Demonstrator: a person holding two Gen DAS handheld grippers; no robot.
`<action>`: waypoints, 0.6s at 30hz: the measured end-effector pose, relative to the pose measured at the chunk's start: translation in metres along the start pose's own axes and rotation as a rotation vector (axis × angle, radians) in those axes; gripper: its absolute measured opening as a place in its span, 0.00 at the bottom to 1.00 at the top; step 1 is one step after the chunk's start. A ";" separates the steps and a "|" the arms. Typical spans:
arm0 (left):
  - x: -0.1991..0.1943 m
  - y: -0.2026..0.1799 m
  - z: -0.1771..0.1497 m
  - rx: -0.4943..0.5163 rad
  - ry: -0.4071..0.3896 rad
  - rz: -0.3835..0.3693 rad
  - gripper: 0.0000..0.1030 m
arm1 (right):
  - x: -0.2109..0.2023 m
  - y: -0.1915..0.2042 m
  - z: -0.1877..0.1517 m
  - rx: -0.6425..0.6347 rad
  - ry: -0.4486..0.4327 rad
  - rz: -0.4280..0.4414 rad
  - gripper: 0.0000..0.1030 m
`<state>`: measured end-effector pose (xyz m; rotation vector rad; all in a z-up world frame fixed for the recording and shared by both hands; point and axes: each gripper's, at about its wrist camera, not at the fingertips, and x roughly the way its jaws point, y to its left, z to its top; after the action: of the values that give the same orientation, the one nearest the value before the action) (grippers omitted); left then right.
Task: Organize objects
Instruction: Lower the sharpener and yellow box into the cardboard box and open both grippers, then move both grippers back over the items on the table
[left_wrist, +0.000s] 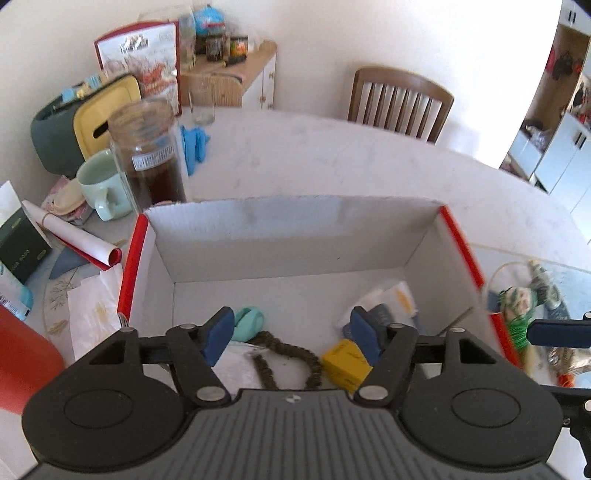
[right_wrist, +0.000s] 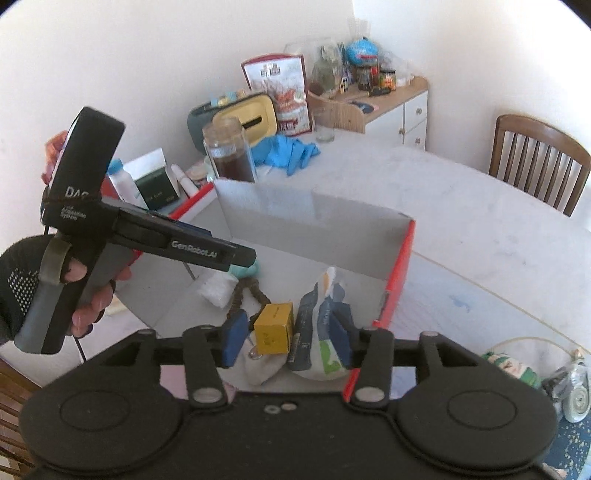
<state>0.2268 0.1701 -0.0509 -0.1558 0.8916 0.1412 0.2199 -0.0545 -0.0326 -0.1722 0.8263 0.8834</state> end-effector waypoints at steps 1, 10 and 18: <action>-0.005 -0.003 -0.001 -0.003 -0.014 0.002 0.68 | -0.006 -0.002 -0.002 0.000 -0.009 0.003 0.54; -0.043 -0.050 -0.014 -0.002 -0.115 0.005 0.81 | -0.059 -0.027 -0.019 -0.002 -0.084 -0.008 0.75; -0.060 -0.089 -0.026 -0.022 -0.151 -0.016 0.81 | -0.095 -0.065 -0.040 0.044 -0.108 -0.024 0.92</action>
<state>0.1862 0.0743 -0.0134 -0.1705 0.7384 0.1457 0.2113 -0.1733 -0.0056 -0.0946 0.7412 0.8443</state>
